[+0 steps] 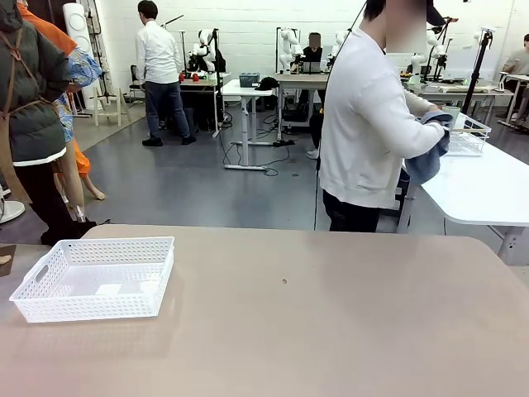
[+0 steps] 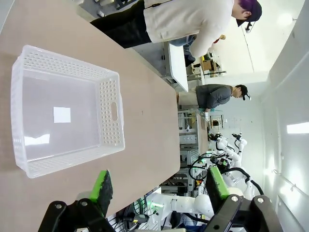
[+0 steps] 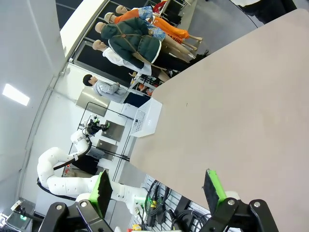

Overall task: Clean and organize the cups into the basket.
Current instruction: Pick up the Organizing basket and move it to the center of the table, then pick up the Reusable plastic cup from the right side of the table and place it inside the Organizing basket.

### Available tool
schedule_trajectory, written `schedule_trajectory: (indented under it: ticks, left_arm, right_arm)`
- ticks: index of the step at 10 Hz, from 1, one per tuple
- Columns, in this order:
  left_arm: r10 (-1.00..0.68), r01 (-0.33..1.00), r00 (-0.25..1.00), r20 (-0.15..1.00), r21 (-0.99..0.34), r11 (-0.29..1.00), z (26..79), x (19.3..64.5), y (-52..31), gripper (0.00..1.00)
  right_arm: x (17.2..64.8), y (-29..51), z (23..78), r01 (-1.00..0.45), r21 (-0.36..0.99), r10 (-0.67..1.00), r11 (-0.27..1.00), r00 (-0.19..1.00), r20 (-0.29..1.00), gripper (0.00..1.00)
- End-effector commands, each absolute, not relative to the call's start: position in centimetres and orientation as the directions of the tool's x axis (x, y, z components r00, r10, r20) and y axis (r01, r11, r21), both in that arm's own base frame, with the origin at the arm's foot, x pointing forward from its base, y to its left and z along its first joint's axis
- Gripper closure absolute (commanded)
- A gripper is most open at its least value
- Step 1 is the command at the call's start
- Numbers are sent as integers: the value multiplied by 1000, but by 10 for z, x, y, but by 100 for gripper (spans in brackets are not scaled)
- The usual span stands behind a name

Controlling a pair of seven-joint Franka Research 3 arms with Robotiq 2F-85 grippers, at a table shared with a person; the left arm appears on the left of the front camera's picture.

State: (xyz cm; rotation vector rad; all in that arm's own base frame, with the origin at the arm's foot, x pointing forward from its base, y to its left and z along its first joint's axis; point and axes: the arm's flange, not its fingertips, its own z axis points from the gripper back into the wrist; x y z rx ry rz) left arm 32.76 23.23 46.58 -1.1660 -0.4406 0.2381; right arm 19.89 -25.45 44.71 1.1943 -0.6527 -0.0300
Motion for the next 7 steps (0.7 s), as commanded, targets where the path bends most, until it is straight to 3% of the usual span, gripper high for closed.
schedule_trajectory:
  ticks: [1,7]
  left_arm:
    - [394,58,892,219,-923,380,467,328,233,0]
    - [394,58,892,219,-923,380,467,328,233,0]
  right_arm:
    - [198,-255,447,-321,866,-355,382,814,459,0]
    - [198,-255,447,-321,866,-355,382,814,459,0]
